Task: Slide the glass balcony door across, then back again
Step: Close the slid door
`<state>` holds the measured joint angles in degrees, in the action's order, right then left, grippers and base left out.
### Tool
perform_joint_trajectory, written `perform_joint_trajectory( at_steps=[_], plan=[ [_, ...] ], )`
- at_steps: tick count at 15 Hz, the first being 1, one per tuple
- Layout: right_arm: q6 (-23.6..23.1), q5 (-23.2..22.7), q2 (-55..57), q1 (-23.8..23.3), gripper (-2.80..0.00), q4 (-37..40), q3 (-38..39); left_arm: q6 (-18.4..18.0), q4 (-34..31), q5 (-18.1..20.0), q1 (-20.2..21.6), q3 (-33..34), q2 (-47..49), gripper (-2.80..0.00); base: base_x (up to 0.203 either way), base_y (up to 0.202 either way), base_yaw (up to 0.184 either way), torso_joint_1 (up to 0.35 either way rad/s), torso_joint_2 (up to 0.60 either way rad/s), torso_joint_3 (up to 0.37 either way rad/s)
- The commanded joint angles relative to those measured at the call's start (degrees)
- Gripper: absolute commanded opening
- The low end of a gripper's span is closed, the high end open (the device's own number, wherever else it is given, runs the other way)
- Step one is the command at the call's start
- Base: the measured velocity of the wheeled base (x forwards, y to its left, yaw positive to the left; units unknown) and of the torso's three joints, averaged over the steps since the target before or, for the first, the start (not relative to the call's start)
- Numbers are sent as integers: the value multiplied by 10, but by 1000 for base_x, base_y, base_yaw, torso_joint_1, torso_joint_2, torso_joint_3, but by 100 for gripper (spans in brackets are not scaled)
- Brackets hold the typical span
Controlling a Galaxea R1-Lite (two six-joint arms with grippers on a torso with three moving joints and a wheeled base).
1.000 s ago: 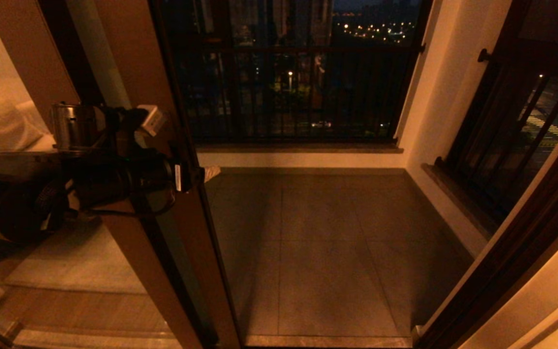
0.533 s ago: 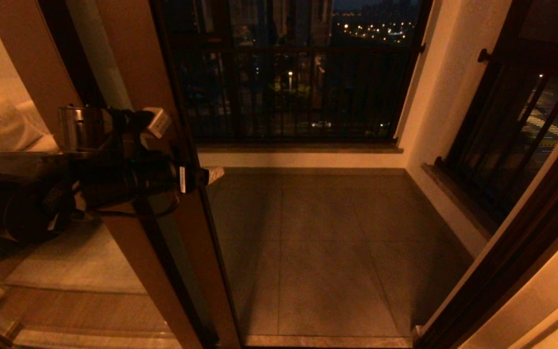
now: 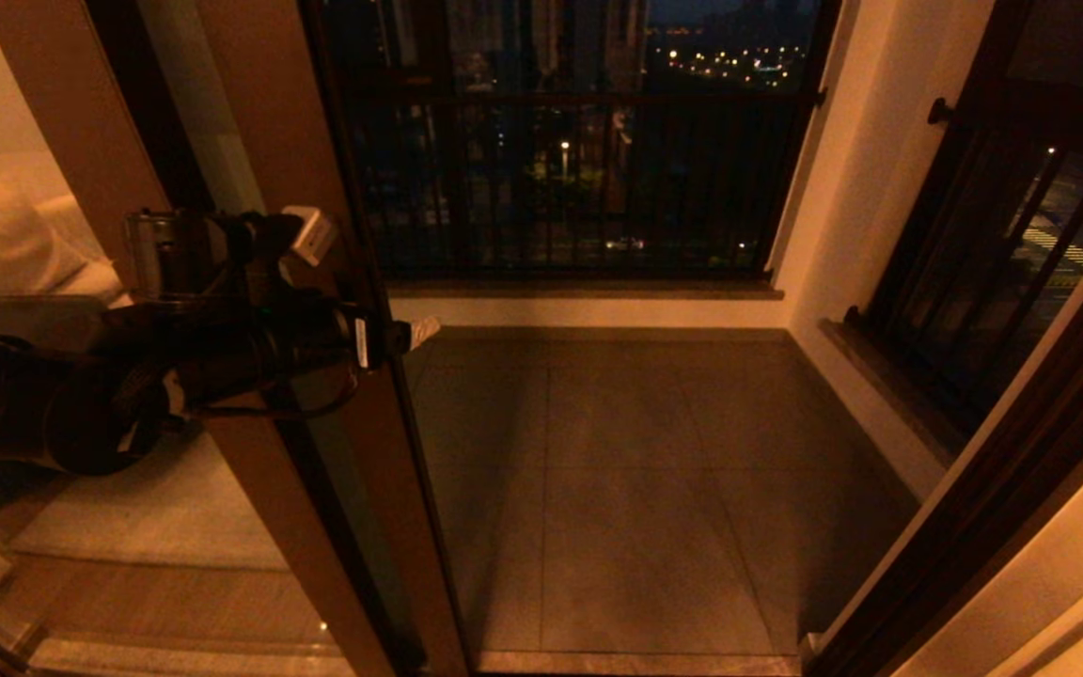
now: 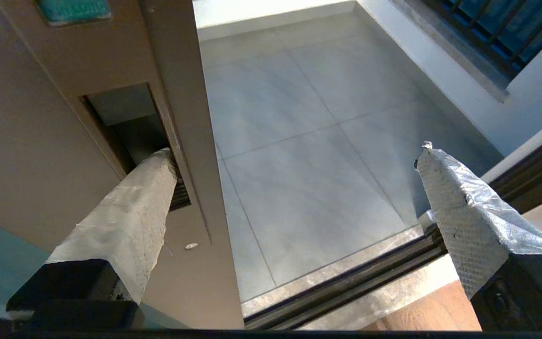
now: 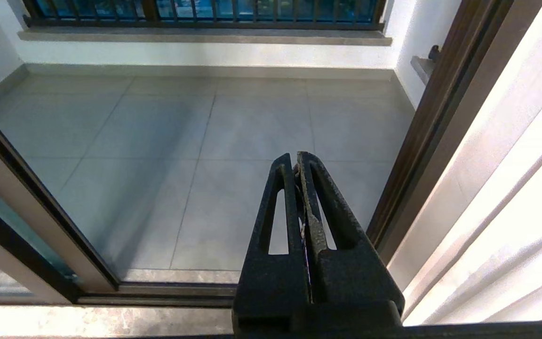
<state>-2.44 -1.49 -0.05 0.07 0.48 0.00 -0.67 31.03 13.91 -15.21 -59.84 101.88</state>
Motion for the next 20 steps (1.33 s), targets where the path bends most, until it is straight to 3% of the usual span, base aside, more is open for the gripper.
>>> perform_joint_trajectory(
  at_steps=[1, 20],
  plan=[
    [0, 0, 0, 0, -280, 0, 2, 0, 3, 2, -3, 1, 8, 0, 0, 0, 0, 0, 0, 0],
    [0, 0, 0, 0, -280, 0, 2, 1, 3, -8, -65, 8, -5, 0, 0, 0, 0, 0, 0, 0]
  ],
)
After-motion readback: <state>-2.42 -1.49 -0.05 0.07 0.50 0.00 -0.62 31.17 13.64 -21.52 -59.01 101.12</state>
